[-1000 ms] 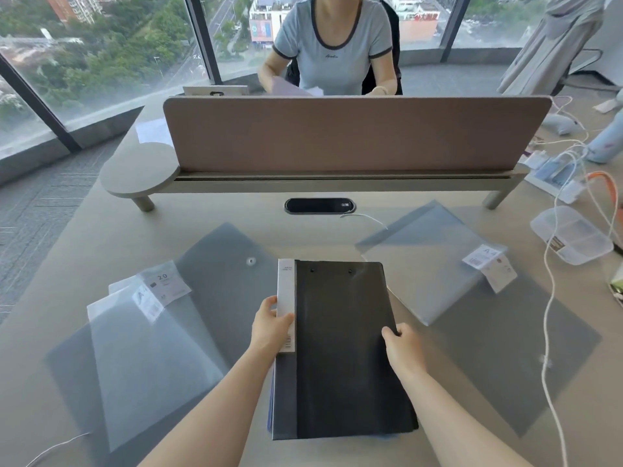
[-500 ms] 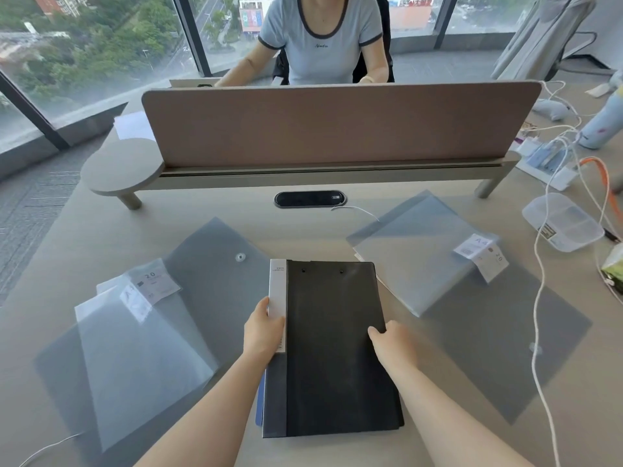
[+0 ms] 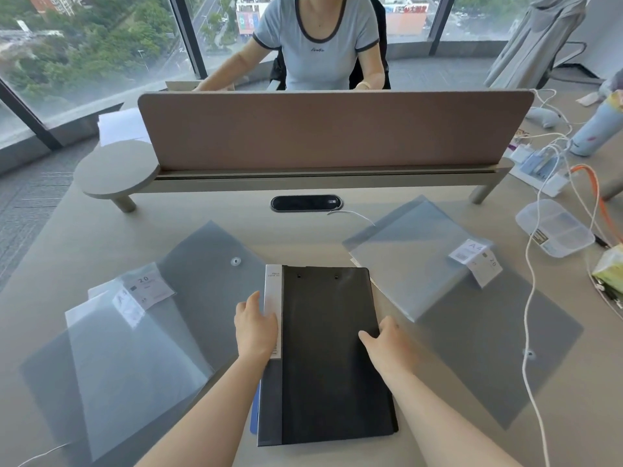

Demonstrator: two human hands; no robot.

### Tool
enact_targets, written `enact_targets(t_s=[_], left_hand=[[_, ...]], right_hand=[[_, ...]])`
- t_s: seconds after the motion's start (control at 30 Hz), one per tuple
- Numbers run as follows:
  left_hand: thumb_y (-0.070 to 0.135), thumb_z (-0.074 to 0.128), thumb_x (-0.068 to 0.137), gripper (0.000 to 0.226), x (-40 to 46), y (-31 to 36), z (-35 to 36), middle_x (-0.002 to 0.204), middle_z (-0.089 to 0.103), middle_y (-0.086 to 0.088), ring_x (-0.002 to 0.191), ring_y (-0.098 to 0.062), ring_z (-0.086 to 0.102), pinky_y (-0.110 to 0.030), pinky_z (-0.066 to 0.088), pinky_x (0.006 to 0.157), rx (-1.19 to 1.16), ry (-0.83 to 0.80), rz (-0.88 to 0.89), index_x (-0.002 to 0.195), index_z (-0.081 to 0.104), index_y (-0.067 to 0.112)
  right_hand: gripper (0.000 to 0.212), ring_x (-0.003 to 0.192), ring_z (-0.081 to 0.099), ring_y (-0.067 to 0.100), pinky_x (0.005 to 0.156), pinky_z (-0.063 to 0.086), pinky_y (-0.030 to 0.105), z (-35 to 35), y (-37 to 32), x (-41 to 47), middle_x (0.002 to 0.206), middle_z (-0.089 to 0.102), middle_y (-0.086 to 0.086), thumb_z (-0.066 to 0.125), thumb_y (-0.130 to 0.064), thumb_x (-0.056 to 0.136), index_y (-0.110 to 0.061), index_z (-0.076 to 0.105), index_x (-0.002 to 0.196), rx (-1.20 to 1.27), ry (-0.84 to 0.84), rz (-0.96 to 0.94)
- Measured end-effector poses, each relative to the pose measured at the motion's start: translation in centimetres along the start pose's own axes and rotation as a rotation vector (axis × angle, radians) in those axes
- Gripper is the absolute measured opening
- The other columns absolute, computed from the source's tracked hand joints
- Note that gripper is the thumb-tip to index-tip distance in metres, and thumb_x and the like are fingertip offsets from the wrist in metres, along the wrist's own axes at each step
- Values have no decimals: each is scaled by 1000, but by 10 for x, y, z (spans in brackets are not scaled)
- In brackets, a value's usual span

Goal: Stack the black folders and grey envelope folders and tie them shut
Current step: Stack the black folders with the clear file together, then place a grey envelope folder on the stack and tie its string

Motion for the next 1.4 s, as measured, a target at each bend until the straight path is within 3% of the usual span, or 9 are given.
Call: enact_targets(t_s=[0.17, 0.3, 0.47, 0.6, 0.77, 0.97, 1.1, 1.2, 1.4], left_hand=[[17, 54, 96, 41, -4, 35, 6, 138, 48, -4, 129, -24, 46, -43, 46, 103, -41, 25, 142, 137, 50, 18], [16, 56, 96, 36, -15, 77, 34, 127, 56, 1, 118, -18, 54, -29, 44, 99, -27, -71, 287, 131, 58, 17], [21, 60, 94, 32, -30, 123, 80, 118, 61, 6, 114, -16, 56, -32, 48, 99, 29, -167, 397, 126, 63, 18], [23, 61, 93, 31, -40, 155, 130, 115, 62, 9, 114, -12, 57, -27, 47, 96, 63, -250, 428, 123, 64, 19], [28, 59, 94, 34, -52, 187, 194, 127, 61, 8, 123, -13, 52, -25, 41, 99, 149, -340, 410, 128, 61, 22], [32, 59, 94, 48, -64, 208, 257, 145, 49, 5, 135, -17, 42, -29, 35, 106, 282, -435, 421, 140, 51, 22], [38, 58, 93, 62, -64, 216, 291, 163, 25, 0, 148, -22, 23, -34, 24, 117, 440, -503, 422, 150, 36, 26], [42, 59, 92, 68, -62, 220, 308, 166, 14, 1, 151, -21, 12, -36, 19, 119, 515, -512, 425, 152, 29, 30], [43, 60, 90, 75, -57, 221, 325, 167, 7, 3, 153, -19, 1, -34, 9, 122, 582, -492, 443, 155, 24, 30]], right_hand=[[20, 91, 58, 22, 73, 45, 33, -27, -5, 9, 105, 51, -4, 52, -35, 93, -20, 51, 106, 151, 73, -53], [35, 110, 56, 26, 85, 45, 36, -51, 3, 25, 131, 49, 4, 52, -23, 93, -16, 51, 127, 257, 96, -81], [51, 126, 49, 28, 92, 45, 41, -93, 27, 57, 147, 40, 4, 52, -20, 93, -14, 41, 142, 273, 149, -49], [57, 131, 44, 28, 94, 44, 42, -124, 49, 90, 150, 35, 2, 52, -18, 91, -18, 36, 146, 276, 141, -49], [56, 126, 50, 34, 94, 47, 45, -153, 77, 137, 147, 36, 7, 52, -20, 90, -19, 36, 144, 247, 119, -62], [45, 123, 53, 33, 89, 45, 42, -178, 102, 186, 151, 32, 4, 50, -22, 92, -18, 40, 137, 229, 88, -70], [38, 118, 54, 32, 83, 44, 39, -191, 110, 218, 146, 38, 4, 51, -18, 88, -12, 45, 125, 245, 65, -60], [50, 127, 49, 31, 97, 42, 39, -199, 114, 238, 149, 37, 9, 47, -16, 89, -11, 39, 138, 232, 60, -34], [60, 140, 38, 28, 109, 34, 40, -201, 121, 263, 155, 36, 8, 41, -21, 94, -14, 28, 152, 257, -16, 20]])
Point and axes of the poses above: each hand's wrist, its own x-axis towards the middle knuckle, its own z-axis out of the palm, y = z × x, the point moved 8 cm from there along x, towards the middle knuckle
